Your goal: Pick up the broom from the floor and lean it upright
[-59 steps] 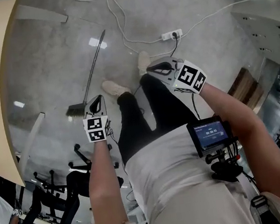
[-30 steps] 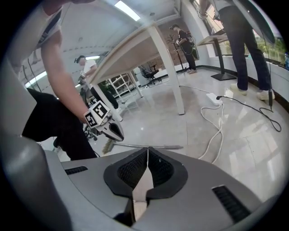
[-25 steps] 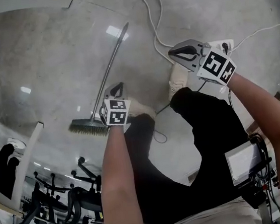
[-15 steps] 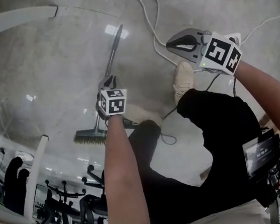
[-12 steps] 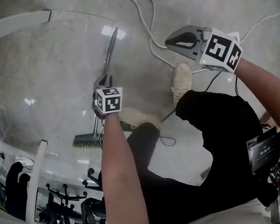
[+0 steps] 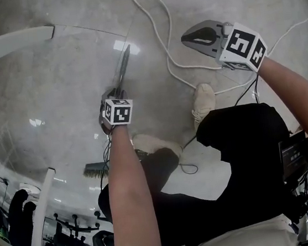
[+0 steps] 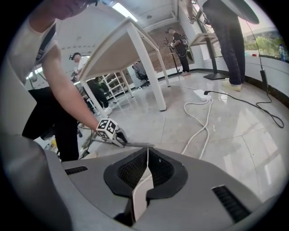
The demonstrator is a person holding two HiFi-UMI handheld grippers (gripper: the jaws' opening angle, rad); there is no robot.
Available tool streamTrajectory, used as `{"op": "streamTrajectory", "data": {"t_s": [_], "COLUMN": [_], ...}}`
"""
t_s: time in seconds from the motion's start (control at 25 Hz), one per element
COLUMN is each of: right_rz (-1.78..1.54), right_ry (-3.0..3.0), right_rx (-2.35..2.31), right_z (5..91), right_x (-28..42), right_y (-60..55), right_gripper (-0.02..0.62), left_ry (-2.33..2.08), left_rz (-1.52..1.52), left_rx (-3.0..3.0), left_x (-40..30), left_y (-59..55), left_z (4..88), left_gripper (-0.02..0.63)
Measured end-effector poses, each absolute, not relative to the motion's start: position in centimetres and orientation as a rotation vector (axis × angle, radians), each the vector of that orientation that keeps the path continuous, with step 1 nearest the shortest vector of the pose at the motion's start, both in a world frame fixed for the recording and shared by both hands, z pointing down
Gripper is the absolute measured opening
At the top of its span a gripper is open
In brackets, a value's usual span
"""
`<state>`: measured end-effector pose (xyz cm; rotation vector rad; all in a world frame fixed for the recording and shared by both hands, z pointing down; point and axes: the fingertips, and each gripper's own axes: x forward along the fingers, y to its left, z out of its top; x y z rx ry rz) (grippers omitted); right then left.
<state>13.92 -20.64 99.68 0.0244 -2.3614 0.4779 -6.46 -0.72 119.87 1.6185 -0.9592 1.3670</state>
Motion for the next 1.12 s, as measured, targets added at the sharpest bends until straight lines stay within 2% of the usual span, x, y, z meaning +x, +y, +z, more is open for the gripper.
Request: {"op": "streamTrajectory", "data": {"t_s": [0.2, 0.44, 0.88, 1.12], "right_rz": [0.418, 0.329, 0.335, 0.342], "right_ry": [-2.428, -2.485, -2.486, -2.451], "right_rx": [0.073, 0.051, 0.022, -0.023], "right_z": [100.0, 98.3, 89.6, 81.2], "right_x": [11.3, 8.2, 5.0, 5.1], "right_y": [-23.2, -24.1, -22.0, -18.9], "right_gripper": [0.018, 0.018, 0.018, 0.018], "left_ry": [-0.856, -0.864, -0.985, -1.124], "left_rz": [1.352, 1.278, 1.242, 1.231], "left_rx": [1.649, 1.593, 1.602, 1.593], "left_x": [-6.8, -7.3, -11.5, -14.7], "left_y": [-1.1, -2.1, -0.3, 2.9], "left_z": [120.1, 118.5, 106.9, 97.3], "left_gripper": [0.082, 0.071, 0.071, 0.071]}}
